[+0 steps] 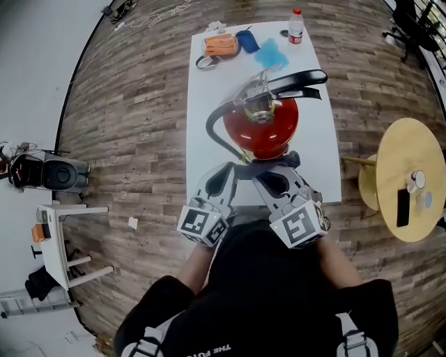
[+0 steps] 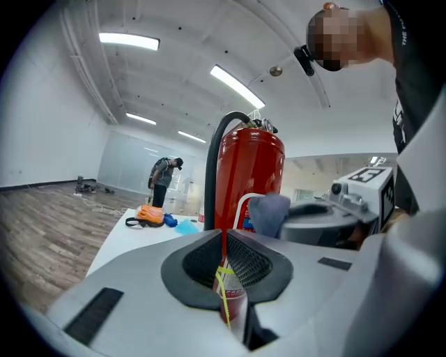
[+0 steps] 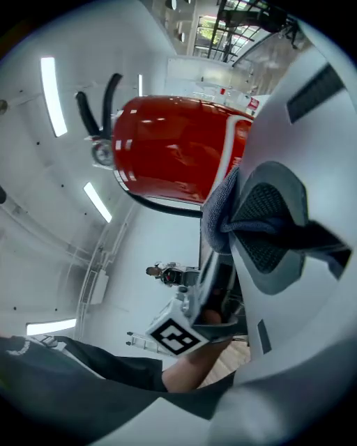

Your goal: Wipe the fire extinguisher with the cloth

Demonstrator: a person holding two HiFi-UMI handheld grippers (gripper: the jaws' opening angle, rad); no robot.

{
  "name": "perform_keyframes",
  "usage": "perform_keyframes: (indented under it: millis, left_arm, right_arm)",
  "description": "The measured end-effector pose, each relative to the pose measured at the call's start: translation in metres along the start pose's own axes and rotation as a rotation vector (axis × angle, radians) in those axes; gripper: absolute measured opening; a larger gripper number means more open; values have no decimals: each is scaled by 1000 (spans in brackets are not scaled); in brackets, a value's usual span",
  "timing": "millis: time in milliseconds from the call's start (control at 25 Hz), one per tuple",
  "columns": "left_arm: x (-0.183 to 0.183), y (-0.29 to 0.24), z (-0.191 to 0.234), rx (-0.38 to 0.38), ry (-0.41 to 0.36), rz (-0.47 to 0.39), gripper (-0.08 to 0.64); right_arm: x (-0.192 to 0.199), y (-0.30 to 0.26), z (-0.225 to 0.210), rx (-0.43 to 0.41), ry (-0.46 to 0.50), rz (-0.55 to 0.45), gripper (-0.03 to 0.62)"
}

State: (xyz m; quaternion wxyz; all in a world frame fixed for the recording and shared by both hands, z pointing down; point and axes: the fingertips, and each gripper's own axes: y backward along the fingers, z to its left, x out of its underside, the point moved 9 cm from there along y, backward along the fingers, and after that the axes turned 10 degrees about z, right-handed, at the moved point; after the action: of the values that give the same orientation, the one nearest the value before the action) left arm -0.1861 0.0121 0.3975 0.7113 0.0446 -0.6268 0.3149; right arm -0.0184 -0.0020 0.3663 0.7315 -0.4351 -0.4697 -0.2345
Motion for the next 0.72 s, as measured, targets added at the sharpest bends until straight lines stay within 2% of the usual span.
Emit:
perform_keyframes:
  millis: [120,240,400,480,560,720]
  left_arm:
    - [3,8,1,-11,3,8,35]
    - [6,13,3,-15,3,16,35]
    - [8,16,3,-10,3,21,35]
    - [9,17,0,0,1,25,35]
    - [9,16,-2,11,-2,24,35]
    - [4,10,-4,30,-8,6,35]
  right_arm:
    - [47,-16,2,-66,-60,83,35]
    - [85,-25,-3,-134,-136,98,35]
    - [110,-28,-13,-127,-181,151,35]
    - [106,-20,-17,-101,-185,165,36]
    - [84,-6,-20,-77,-147,125,35]
    - [10,30,-36,-58,-135,-135,35]
